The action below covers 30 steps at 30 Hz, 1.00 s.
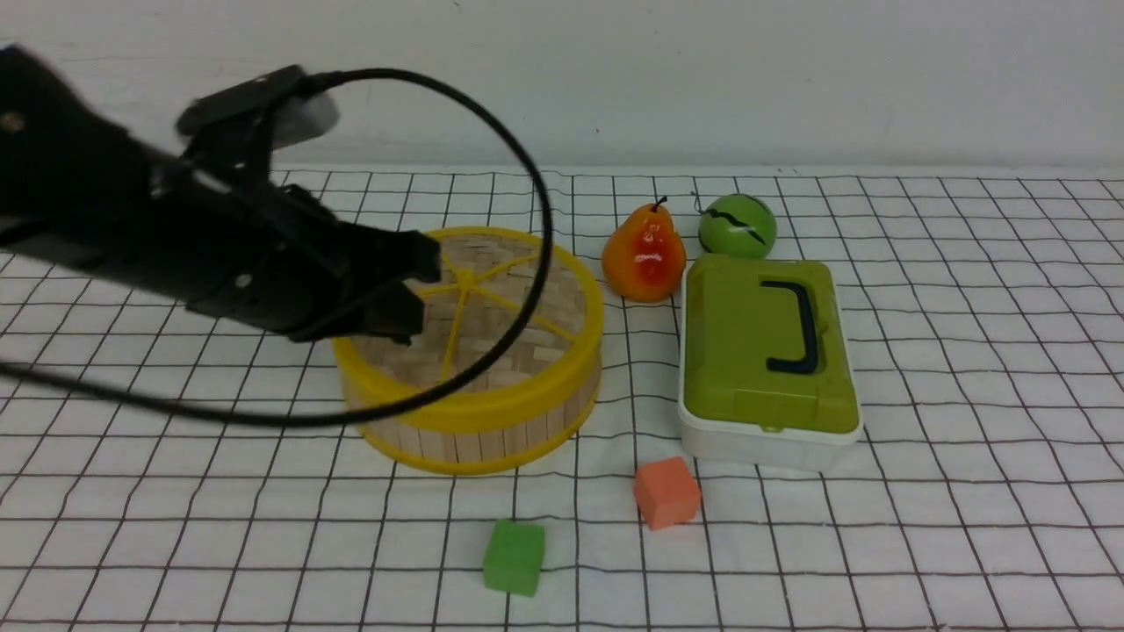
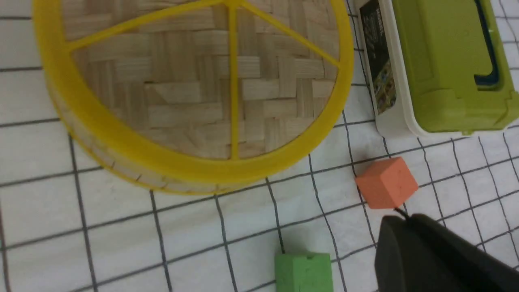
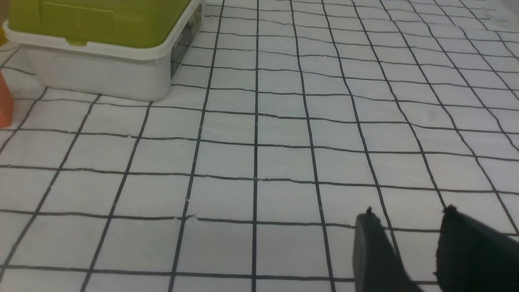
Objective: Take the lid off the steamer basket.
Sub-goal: Use the left arm to lift the lid of the steamer
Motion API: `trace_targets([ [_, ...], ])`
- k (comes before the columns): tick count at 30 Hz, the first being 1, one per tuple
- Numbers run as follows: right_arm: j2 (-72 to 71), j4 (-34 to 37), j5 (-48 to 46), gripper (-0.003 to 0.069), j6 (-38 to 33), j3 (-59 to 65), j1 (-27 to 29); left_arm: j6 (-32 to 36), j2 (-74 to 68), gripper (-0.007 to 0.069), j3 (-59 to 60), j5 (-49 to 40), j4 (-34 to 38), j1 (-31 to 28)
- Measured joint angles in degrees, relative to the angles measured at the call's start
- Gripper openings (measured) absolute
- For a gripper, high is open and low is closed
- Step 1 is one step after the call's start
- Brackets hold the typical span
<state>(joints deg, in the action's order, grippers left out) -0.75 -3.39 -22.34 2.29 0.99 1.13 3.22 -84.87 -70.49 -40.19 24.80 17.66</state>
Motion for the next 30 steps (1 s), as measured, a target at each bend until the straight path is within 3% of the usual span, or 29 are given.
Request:
trace_targets([
  [8, 0.00, 0.00, 0.00, 0.0239, 0.00, 0.00, 0.00, -4.01, -12.89, -0.0013, -17.68, -1.38, -11.53, 0.52],
  [13, 0.00, 0.00, 0.00, 0.0239, 0.00, 0.00, 0.00, -7.53, -23.75, -0.0008, -31.28, -6.86, -24.10, 4.80],
  [16, 0.00, 0.00, 0.00, 0.0239, 0.00, 0.00, 0.00, -9.37, -28.97, 0.0036, -36.50, -10.86, -29.22, 6.60],
  [24, 0.00, 0.00, 0.00, 0.0239, 0.00, 0.00, 0.00, -17.56, -34.81, 0.0253, -41.01, -13.60, -32.27, 6.43],
  [30, 0.00, 0.00, 0.00, 0.0239, 0.00, 0.00, 0.00, -18.57, -36.54, 0.0271, -41.13, -13.48, -32.68, 6.38],
])
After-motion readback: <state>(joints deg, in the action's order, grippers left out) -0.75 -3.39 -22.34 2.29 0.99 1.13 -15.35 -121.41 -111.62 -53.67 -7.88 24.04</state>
